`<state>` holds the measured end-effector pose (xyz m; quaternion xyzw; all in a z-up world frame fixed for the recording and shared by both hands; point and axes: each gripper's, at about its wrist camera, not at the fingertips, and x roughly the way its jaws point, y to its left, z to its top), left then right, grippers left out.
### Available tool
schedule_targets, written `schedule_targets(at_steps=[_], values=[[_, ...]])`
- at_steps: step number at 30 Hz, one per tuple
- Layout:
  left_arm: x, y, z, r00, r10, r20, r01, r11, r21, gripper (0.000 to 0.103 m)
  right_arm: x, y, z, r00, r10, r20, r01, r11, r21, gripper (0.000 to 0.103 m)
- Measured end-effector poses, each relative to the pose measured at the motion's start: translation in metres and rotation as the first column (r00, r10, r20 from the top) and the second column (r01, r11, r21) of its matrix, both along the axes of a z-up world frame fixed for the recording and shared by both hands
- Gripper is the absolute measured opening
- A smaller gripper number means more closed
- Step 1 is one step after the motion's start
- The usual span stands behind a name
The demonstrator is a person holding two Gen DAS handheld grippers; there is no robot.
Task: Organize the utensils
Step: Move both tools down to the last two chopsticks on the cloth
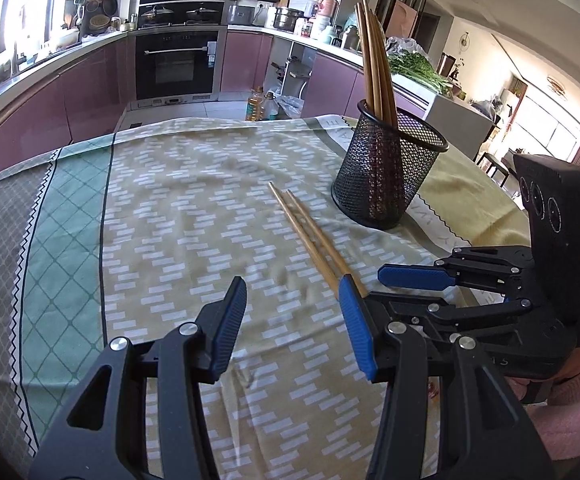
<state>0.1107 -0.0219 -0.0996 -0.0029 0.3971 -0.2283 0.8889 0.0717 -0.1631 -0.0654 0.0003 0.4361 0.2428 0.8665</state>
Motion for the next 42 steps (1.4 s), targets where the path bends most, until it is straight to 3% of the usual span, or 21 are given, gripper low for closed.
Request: schedule_targets(at_steps=[18, 30, 36, 42], values=[[0.033, -0.041, -0.015, 0.995, -0.074, -0.073, 0.082, 0.991, 0.108, 0.04, 0.003, -0.015, 0.0, 1.0, -0.01, -0.008, 0.01, 1.0, 0.005, 0.026], [0.036, -0.048, -0.025, 0.991, -0.081, -0.106, 0.096, 0.985, 0.141, 0.015, 0.008, -0.011, -0.002, 1.0, -0.009, -0.003, 0.009, 1.0, -0.013, 0.025], [0.036, -0.038, -0.024, 0.992, -0.054, -0.11, 0.069, 0.987, 0.142, 0.023, 0.019, -0.003, -0.001, 1.0, -0.009, 0.008, 0.009, 0.999, -0.037, 0.025], [0.047, -0.037, -0.024, 0.991, -0.054, -0.125, 0.071, 0.988, 0.137, 0.022, 0.034, 0.007, -0.001, 1.0, -0.006, 0.023, 0.008, 0.997, -0.076, 0.024]])
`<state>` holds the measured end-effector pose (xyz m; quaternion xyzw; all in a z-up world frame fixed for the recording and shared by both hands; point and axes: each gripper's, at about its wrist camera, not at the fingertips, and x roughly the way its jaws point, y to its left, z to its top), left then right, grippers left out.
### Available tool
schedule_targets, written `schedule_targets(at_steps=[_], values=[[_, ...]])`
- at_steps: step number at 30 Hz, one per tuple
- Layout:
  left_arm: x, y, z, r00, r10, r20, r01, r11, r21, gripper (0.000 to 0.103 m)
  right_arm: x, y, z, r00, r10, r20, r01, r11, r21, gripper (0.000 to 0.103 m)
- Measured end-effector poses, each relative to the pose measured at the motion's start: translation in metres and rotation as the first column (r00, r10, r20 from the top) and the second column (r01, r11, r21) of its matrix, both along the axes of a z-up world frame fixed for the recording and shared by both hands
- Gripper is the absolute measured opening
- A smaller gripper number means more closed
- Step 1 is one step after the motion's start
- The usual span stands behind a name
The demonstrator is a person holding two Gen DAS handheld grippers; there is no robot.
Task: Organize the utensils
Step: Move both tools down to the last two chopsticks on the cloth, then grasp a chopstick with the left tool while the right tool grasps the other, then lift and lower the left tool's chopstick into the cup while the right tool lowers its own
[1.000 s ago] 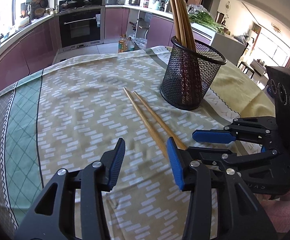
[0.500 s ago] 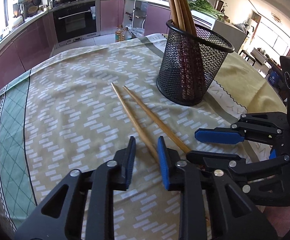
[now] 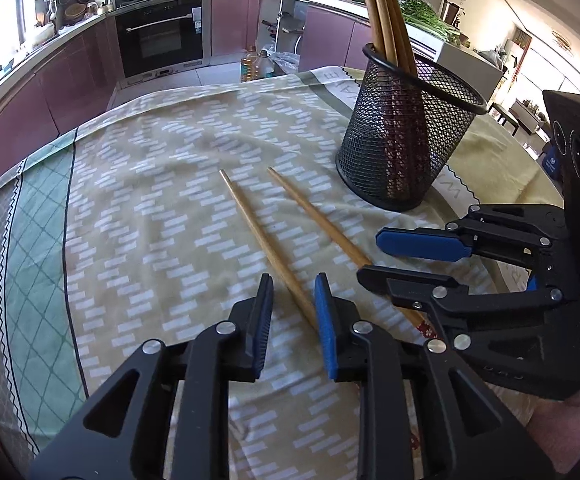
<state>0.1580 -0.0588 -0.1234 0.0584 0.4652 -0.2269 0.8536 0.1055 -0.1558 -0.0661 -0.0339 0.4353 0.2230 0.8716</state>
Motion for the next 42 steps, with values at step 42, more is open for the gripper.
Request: schedule_targets(at_steps=[42], values=[[-0.044, 0.029, 0.053, 0.996, 0.026, 0.088, -0.012, 0.988, -0.155, 0.008, -0.043, -0.032, 0.057, 0.994, -0.03, 0.106, 0.006, 0.975, 0.22, 0.005]])
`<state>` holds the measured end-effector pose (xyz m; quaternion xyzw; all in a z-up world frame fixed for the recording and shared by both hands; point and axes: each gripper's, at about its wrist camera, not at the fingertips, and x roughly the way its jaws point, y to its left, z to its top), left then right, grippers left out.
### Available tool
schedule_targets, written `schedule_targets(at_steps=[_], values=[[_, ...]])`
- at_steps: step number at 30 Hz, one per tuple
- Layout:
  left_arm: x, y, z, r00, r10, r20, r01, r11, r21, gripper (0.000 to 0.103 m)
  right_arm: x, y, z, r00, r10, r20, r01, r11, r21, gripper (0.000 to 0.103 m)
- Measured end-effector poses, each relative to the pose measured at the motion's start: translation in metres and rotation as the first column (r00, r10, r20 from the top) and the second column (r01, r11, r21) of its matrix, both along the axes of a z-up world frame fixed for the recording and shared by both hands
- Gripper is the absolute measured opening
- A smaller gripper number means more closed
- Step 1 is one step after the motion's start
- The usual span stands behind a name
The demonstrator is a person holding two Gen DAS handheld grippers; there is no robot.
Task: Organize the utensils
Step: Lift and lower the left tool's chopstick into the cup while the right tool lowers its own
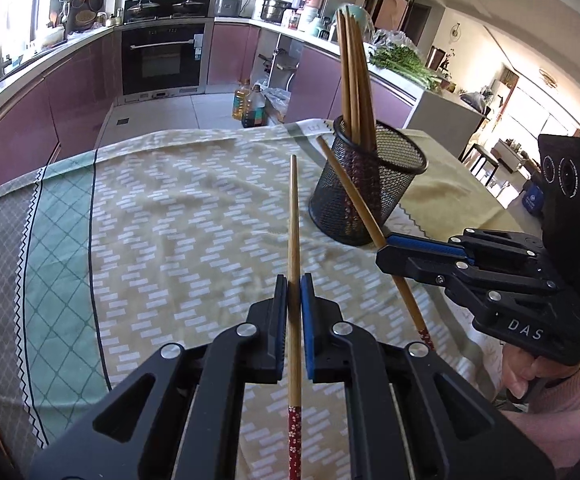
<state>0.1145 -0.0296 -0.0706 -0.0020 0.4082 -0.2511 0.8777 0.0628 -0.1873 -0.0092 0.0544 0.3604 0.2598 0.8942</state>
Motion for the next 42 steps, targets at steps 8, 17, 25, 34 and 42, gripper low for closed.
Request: schedule_targets(at_steps=[8, 17, 25, 34, 42], values=[[-0.014, 0.002, 0.017, 0.999, -0.021, 0.036, 0.022, 0.999, -0.038, 0.008, -0.006, -0.012, 0.004, 1.0, -0.021, 0.017, 0.02, 0.999, 0.035, 0.006], [-0.023, 0.005, 0.03, 0.998, -0.038, 0.058, 0.043, 0.995, -0.086, 0.008, -0.013, -0.017, 0.013, 0.998, -0.019, 0.053, 0.016, 0.998, 0.055, 0.005], [-0.028, 0.007, 0.038, 0.995, -0.051, 0.089, 0.062, 0.991, -0.118, 0.008, -0.015, -0.025, 0.02, 0.997, -0.021, 0.078, 0.017, 0.998, 0.056, 0.005], [-0.031, 0.003, 0.051, 0.989, -0.067, 0.134, 0.086, 0.986, -0.142, 0.008, -0.02, -0.028, 0.033, 0.991, -0.028, 0.127, 0.022, 0.998, 0.053, 0.005], [-0.029, -0.004, 0.057, 0.984, -0.061, 0.165, 0.083, 0.988, -0.132, 0.008, -0.023, -0.032, 0.043, 0.985, -0.033, 0.169, 0.024, 0.998, 0.056, 0.005]])
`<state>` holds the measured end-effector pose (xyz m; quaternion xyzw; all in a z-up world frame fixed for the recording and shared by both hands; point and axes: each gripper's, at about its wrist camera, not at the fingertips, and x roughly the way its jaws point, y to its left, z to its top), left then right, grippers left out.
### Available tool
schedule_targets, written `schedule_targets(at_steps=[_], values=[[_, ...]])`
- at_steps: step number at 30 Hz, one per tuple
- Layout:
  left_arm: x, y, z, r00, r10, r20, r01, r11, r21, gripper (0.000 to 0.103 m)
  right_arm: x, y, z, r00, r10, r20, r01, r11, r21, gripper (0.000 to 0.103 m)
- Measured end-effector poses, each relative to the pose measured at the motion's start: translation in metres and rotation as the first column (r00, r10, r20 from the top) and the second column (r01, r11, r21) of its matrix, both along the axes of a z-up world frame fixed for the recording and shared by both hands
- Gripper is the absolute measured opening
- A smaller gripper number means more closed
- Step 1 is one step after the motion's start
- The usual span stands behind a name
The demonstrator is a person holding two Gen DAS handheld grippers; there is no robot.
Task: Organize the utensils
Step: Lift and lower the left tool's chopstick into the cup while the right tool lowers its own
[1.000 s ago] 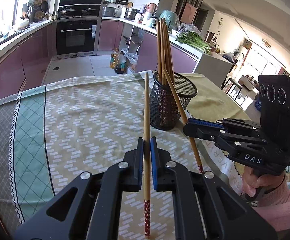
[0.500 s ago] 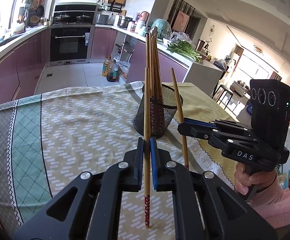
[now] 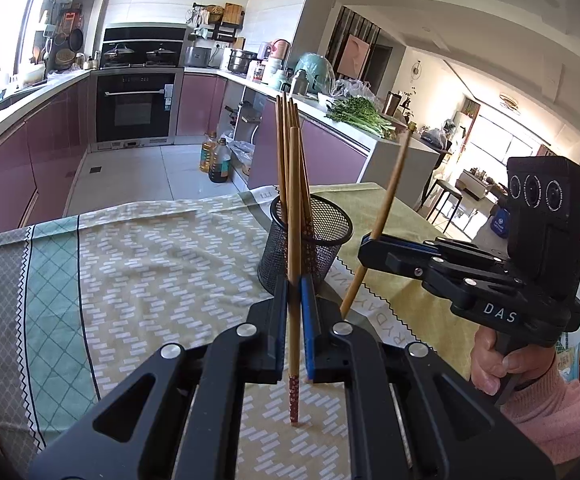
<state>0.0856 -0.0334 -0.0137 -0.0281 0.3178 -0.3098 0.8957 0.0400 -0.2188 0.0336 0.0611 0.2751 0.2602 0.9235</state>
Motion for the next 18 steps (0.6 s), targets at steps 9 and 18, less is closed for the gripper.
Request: schedule_targets(at_steps=[9, 18], values=[[0.002, -0.004, 0.006, 1.0, 0.0, 0.029, 0.0, 1.0, 0.004, 0.008, 0.002, -0.003, 0.013, 0.999, -0.013, 0.035, 0.013, 1.0, -0.011, 0.005], [0.004, -0.004, 0.016, 0.999, -0.003, 0.052, 0.003, 1.0, -0.001, 0.008, 0.004, -0.008, 0.023, 0.997, -0.024, 0.069, 0.026, 0.999, -0.023, 0.005]])
